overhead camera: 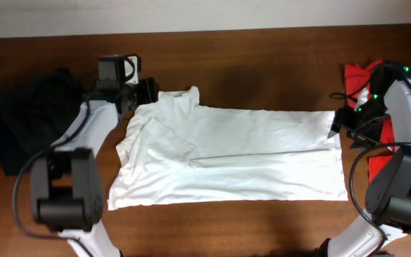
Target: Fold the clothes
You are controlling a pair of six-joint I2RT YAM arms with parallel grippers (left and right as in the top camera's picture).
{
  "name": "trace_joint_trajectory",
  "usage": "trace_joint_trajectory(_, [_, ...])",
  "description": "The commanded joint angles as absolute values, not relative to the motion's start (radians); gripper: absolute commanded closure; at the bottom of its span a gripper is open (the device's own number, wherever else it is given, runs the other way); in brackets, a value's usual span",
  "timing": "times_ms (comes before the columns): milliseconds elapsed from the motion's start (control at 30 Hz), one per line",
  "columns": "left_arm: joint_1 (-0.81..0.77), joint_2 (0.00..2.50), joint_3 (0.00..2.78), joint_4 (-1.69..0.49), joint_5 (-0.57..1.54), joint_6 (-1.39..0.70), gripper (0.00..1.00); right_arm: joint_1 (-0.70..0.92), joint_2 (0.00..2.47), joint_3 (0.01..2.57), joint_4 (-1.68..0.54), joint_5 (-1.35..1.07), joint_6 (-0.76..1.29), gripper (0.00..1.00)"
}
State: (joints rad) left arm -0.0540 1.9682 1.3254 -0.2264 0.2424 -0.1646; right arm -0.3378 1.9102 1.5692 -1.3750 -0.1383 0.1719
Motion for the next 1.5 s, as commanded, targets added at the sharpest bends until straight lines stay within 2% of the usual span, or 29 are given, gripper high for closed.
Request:
trace_joint_trajectory(0, [-0.052,2.069,1.330,-0.158,0.289,-0.144,0.30,-0.339,1.897,1.578,-1.381,-0.150,0.162,0.34])
trace_joint_trajectory(133, [-0.052,2.132,1.330,-0.143,0.293,-0.144,0.29,-0.339,1.897,1.578,-1.381,-0.150,0.162,0.34])
trace_joint_trajectory(200, [-0.052,2.141,1.330,-0.146,0.293,-0.144,0.53,-0.339,1.897,1.578,-1.375,-0.150,0.162,0.34])
trace_joint_trajectory(233, [-0.052,2.141,1.330,-0.146,0.293,-0.144,0.73,-0.339,1.897,1.578,-1.371,-0.150,0.162,0.35])
trace_joint_trajectory(267, [-0.052,2.138,1.331,-0.146,0.293,-0.144,0.85,-0.339,1.897,1.578,-1.366,-0.150,0.162,0.35])
trace_joint_trajectory(300, [-0.051,2.134,1.332,-0.146,0.293,-0.144,0.97,-0.339,1.897,1.578,-1.354,-0.150,0.162,0.35])
trace_joint_trajectory(333, [-0.051,2.130,1.333,-0.147,0.293,-0.144,1.00,-0.339,1.897,1.578,-1.344,-0.151,0.162,0.35])
trace_joint_trajectory(400, [-0.051,2.119,1.345,-0.166,0.294,-0.144,1.00,-0.334,1.897,1.578,-1.320,-0.150,0.162,0.34])
trace_joint_trajectory(533, [-0.051,2.083,1.386,-0.246,0.316,-0.144,1.00,-0.320,1.901,1.578,-1.221,-0.150,0.161,0.22])
trace_joint_trajectory(667, [-0.051,2.019,1.396,-0.350,0.315,-0.144,0.99,-0.294,1.922,1.578,-1.075,-0.147,0.119,0.16])
trace_joint_trajectory(867, [-0.051,1.971,1.396,-0.447,0.315,-0.144,0.99,-0.288,1.979,1.577,-0.909,-0.146,0.113,0.15])
trace_joint_trajectory(1133, [-0.052,1.970,1.396,-0.518,0.315,-0.144,0.99,-0.288,2.068,1.576,-0.847,-0.083,0.125,0.16])
trace_joint_trajectory(1233, [-0.052,1.970,1.396,-0.538,0.315,-0.144,0.99,-0.288,2.105,1.576,-0.847,-0.084,0.132,0.17])
trace_joint_trajectory(1333, [-0.052,1.970,1.396,-0.559,0.314,-0.144,0.99,-0.287,2.151,1.576,-0.847,-0.085,0.139,0.24])
trace_joint_trajectory(1467, [-0.052,1.970,1.396,-0.569,0.295,-0.144,0.99,-0.287,2.174,1.576,-0.844,-0.093,0.139,0.43])
